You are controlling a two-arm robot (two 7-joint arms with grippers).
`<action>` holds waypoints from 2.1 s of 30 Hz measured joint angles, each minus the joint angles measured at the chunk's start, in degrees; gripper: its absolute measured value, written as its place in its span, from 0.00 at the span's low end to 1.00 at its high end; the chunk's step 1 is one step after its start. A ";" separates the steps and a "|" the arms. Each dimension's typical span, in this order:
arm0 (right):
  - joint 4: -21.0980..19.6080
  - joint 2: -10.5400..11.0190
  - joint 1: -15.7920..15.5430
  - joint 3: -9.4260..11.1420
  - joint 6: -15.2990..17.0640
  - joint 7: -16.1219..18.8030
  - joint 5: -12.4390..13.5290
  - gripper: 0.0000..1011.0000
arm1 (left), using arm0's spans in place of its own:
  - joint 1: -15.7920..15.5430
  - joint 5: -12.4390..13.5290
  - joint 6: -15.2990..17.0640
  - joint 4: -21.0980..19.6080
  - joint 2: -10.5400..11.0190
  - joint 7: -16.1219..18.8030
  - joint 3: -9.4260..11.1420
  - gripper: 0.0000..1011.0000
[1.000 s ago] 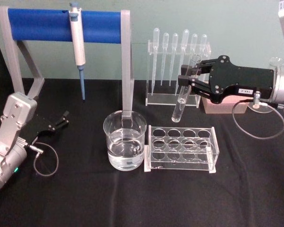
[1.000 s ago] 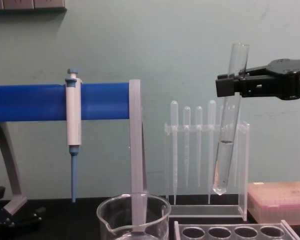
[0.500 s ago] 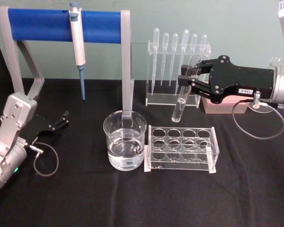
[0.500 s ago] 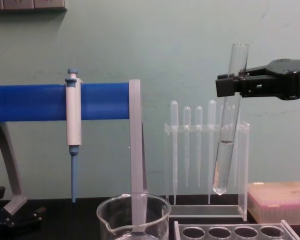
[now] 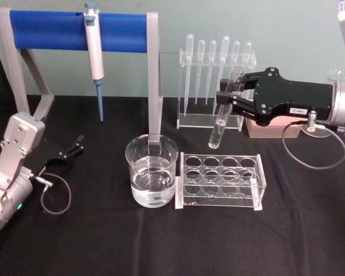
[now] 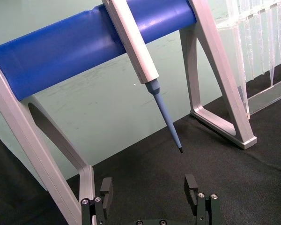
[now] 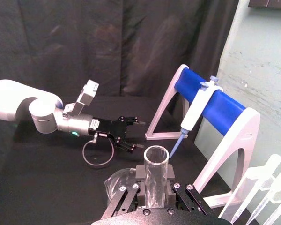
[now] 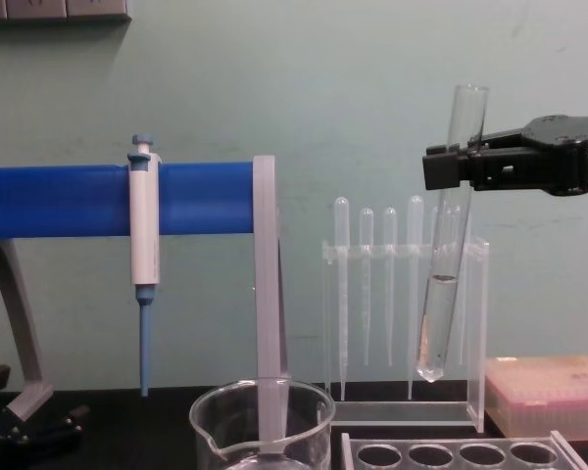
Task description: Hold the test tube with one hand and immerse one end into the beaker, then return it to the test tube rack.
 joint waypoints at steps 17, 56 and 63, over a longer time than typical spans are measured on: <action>0.00 0.00 0.00 0.00 0.00 0.00 0.00 0.23 | 0.00 0.00 0.00 0.00 0.00 0.00 0.00 0.99; 1.52 -1.96 4.30 -3.09 0.36 0.64 0.44 0.23 | 0.00 0.00 0.00 0.00 0.00 0.00 0.00 0.99; 2.70 -4.03 6.90 -5.09 0.25 1.02 0.39 0.23 | 0.00 0.00 0.00 0.00 0.00 0.00 0.00 0.99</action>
